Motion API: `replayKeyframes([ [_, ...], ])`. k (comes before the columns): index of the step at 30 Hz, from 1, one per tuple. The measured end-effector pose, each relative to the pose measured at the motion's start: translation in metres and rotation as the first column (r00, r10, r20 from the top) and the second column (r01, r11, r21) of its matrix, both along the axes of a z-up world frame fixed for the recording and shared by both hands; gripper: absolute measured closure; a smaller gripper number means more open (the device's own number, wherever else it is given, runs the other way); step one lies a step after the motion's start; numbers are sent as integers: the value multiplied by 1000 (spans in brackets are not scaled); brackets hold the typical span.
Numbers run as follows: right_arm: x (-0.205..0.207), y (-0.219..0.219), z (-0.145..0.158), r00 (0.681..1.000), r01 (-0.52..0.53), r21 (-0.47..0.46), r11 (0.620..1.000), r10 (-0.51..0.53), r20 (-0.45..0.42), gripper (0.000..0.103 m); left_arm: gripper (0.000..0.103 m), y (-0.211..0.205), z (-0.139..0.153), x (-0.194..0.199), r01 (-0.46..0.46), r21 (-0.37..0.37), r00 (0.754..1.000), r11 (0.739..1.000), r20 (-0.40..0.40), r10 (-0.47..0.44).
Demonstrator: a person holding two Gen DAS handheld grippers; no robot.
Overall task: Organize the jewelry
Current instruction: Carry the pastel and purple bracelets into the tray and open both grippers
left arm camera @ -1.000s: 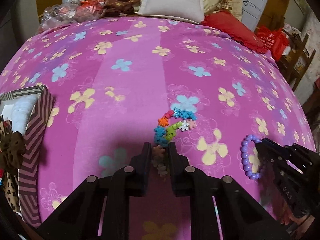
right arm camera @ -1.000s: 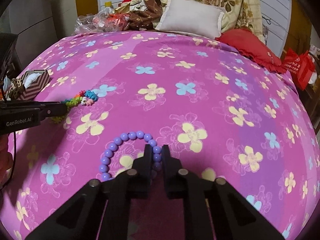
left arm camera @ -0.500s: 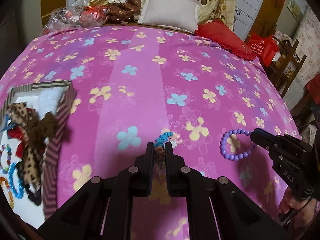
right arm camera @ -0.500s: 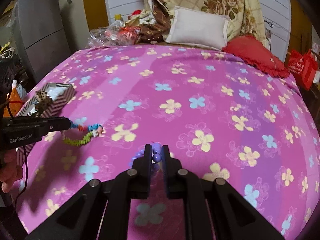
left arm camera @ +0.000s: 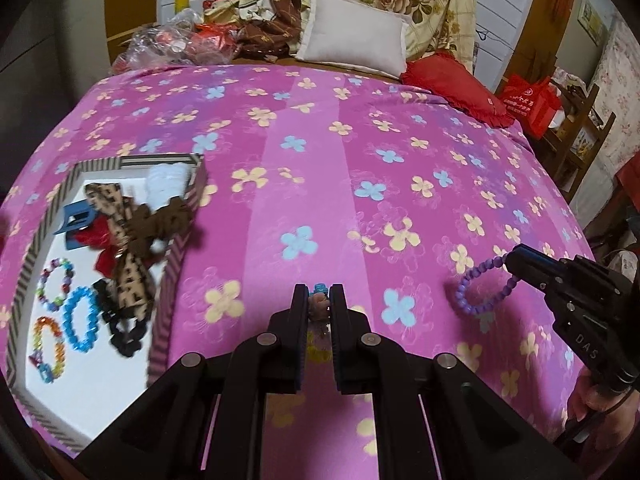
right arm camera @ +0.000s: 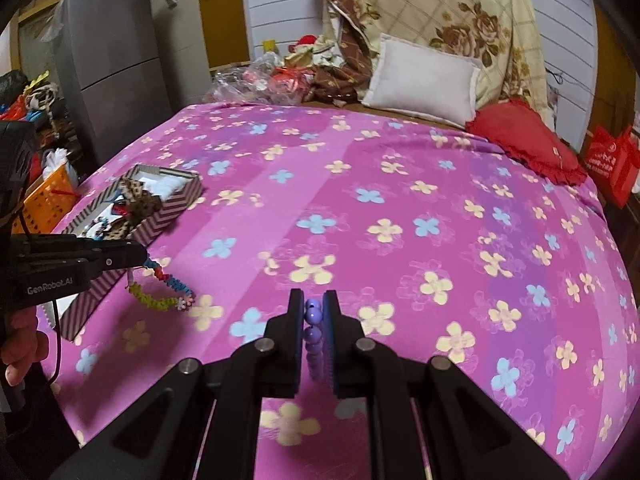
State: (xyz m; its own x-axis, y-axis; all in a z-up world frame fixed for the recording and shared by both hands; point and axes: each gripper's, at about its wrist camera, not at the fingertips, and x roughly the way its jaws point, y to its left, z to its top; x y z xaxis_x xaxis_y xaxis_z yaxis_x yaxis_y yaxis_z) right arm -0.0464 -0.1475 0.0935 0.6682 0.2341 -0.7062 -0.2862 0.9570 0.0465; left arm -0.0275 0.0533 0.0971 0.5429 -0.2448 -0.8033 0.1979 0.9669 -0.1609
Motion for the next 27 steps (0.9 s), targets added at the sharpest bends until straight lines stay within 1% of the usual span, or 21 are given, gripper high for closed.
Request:
replayKeyframes([
  [8, -17, 30, 15, 998, -55, 6, 998, 54, 17, 94, 98, 23, 16, -21, -37, 18, 999, 999, 33, 37],
  [15, -27, 65, 28, 993, -111, 11, 994, 111, 33, 94, 97, 52, 35, -35, -80, 25, 995, 996, 66, 79],
  [21, -31, 105, 41, 984, -172, 23, 985, 171, 48, 94, 97, 84, 49, -44, -122, 20, 989, 992, 90, 119],
  [27, -32, 148, 49, 971, -237, 40, 971, 234, 52, 94, 97, 120, 52, -50, -171, 0, 982, 985, 82, 171],
])
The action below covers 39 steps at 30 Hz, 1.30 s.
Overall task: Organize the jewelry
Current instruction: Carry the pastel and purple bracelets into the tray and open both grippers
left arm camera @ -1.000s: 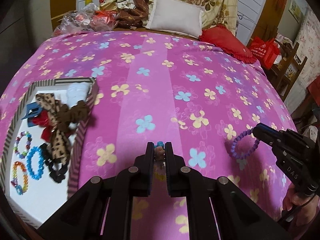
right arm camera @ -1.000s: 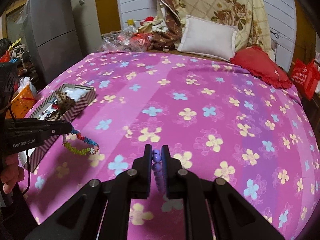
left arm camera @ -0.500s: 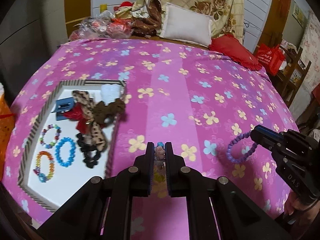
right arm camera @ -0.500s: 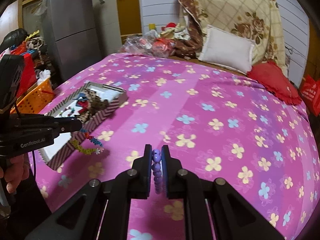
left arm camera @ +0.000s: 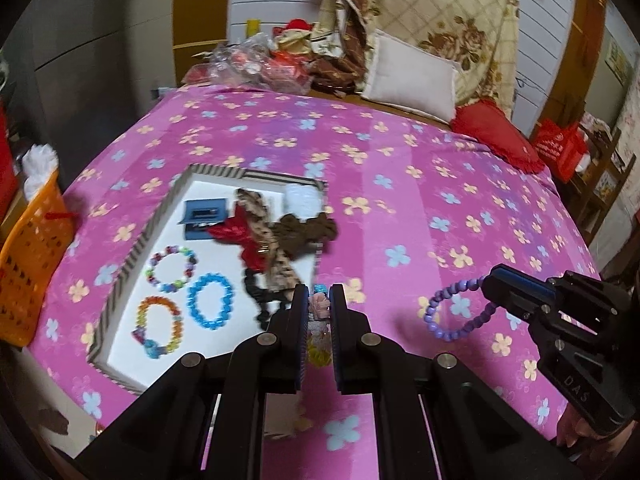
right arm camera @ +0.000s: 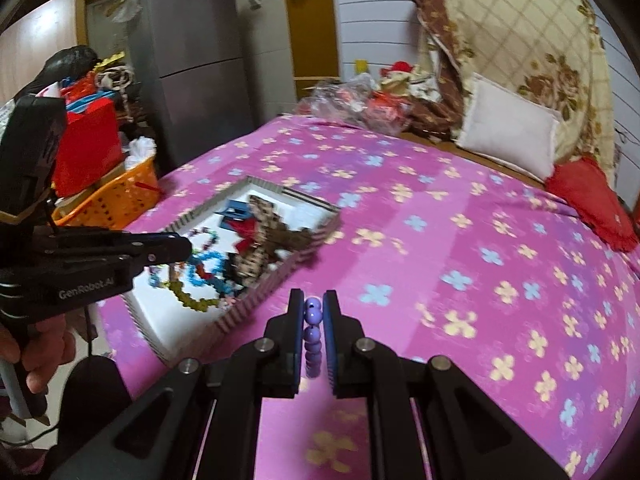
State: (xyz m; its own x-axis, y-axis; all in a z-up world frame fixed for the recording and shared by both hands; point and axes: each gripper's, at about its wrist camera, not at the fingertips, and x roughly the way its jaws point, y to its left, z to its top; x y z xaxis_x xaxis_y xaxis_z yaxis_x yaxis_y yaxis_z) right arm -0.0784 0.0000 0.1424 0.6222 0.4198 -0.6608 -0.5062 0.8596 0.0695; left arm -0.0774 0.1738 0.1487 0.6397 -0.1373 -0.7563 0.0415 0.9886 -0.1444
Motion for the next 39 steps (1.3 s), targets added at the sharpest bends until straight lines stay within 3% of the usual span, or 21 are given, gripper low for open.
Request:
replayKeyframes([
  [5, 3, 38, 2, 998, -57, 21, 998, 57, -14, 94, 97, 33, -12, -2, -45, -31, 998, 999, -39, 44],
  [11, 7, 88, -7, 990, -130, 41, 991, 132, -55, 94, 97, 75, -49, -6, -119, -48, 986, 992, -125, 112],
  [17, 11, 133, -31, 971, -196, 66, 978, 203, -123, 94, 97, 111, -73, -10, -203, -35, 967, 979, -165, 195],
  [21, 17, 151, -57, 962, -212, 28, 977, 213, -170, 94, 97, 127, -81, -10, -231, -32, 959, 972, -173, 222],
  [28, 29, 163, -94, 961, -208, -101, 973, 184, -205, 94, 97, 128, -88, -8, -239, 5, 958, 971, -164, 236],
  [39, 29, 169, -113, 955, -218, -127, 968, 185, -232, 94, 97, 124, -95, -6, -239, 53, 956, 970, -161, 245],
])
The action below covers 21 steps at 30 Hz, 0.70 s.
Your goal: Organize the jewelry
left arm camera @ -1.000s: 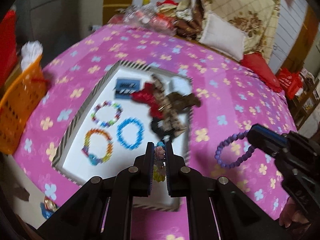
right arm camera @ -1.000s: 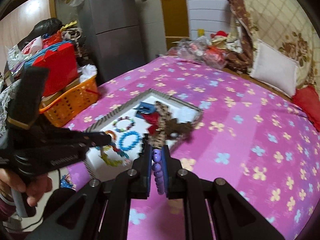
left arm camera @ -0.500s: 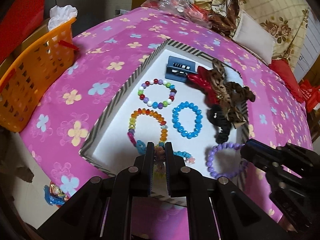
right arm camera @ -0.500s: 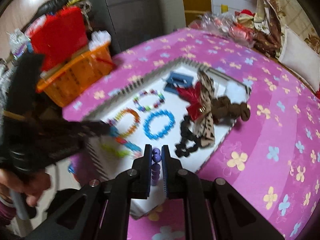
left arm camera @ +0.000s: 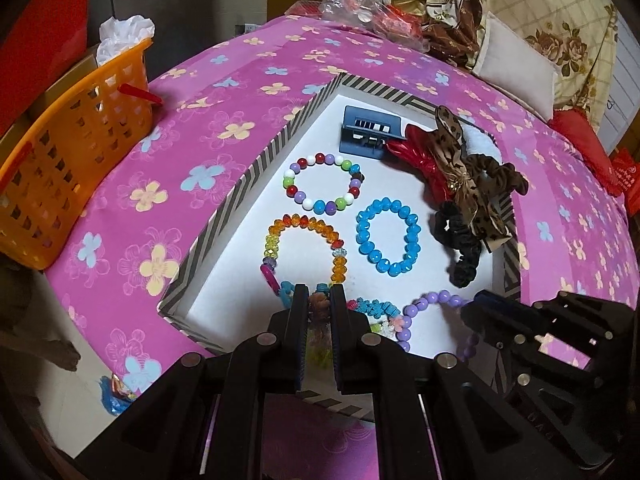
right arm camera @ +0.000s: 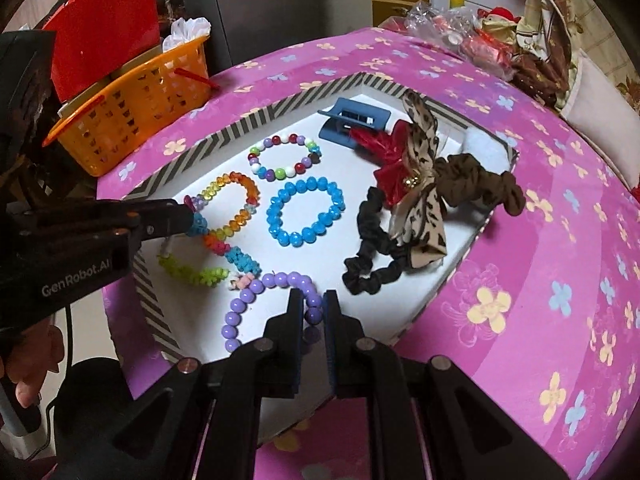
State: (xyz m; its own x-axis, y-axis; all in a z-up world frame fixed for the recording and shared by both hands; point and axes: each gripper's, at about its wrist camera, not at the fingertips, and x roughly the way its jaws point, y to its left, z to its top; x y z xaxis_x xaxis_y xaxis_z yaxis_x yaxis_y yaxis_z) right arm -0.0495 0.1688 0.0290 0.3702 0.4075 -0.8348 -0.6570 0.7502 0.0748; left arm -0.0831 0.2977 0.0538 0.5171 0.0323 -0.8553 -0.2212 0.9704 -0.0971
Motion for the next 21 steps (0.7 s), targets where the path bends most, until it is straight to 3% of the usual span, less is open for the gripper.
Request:
replayKeyframes([
  [1, 0, -1, 1, 1000, 5, -1, 1000, -5, 3, 92, 97, -1, 0, 0, -2, 8, 1000, 1000, -1, 2],
  [5, -3, -8, 7, 1000, 20, 11, 1000, -20, 9, 70, 97, 1, -2, 0, -20, 0, 1000, 1000, -7, 20],
  [8, -10, -20, 16, 999, 33, 37, 999, -34, 31, 69, 95, 1, -2, -3, -27, 0, 1000, 1000, -11, 27],
  [10, -14, -30, 22, 998, 53, 63, 997, -56, 42, 67, 87, 0, 0, -6, -29, 10, 1000, 1000, -4, 29],
  [14, -22, -48, 30, 993, 102, 118, 988, -109, 52, 53, 78, -1, 6, -14, -51, 3, 998, 999, 21, 51],
  [21, -32, -69, 38, 979, 182, 152, 971, -193, 61, 50, 77, -11, 21, -31, -84, 57, 995, 995, 67, 81],
])
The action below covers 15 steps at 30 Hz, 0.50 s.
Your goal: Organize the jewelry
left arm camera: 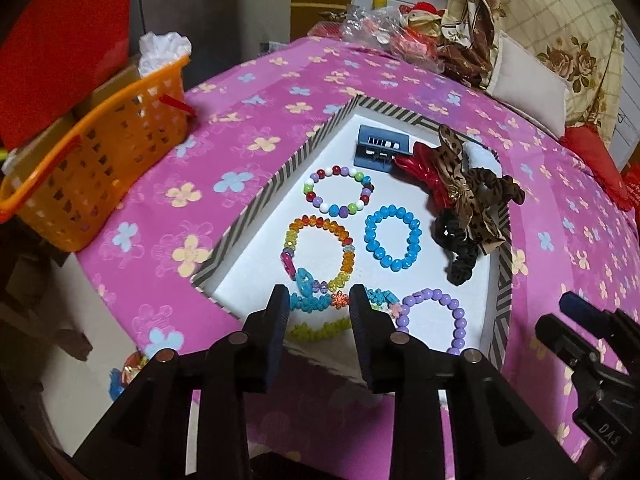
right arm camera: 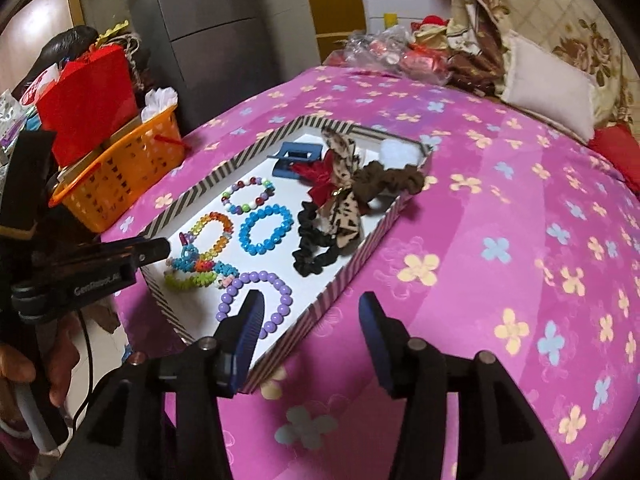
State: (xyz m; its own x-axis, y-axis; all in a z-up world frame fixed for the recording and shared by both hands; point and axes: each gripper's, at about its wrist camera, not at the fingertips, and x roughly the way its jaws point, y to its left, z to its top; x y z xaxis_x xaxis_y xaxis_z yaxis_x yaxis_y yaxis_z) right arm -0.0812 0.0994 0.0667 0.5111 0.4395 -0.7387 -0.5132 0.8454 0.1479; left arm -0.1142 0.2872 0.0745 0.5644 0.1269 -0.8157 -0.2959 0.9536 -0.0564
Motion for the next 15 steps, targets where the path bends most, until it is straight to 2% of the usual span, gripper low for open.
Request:
replayKeyframes([
  [3, -6, -3, 10, 999, 24, 11, 1000, -25, 38, 37, 77, -6, 8, -7, -4, 25, 1000, 1000, 27, 3],
  [6, -13, -2, 18, 996, 45, 11, 999, -46, 80, 31, 77, -9, 15, -13, -14, 27, 999, 1000, 49, 13],
  [9, -18, 0, 25, 991, 65, 5, 998, -65, 115, 27, 77, -15, 24, -18, -16, 47, 997, 999, 77, 13],
  [15, -18, -3, 30, 986, 110, 20, 994, -111, 124, 25, 77, -28, 39, -27, -10, 102, 992, 995, 126, -2],
])
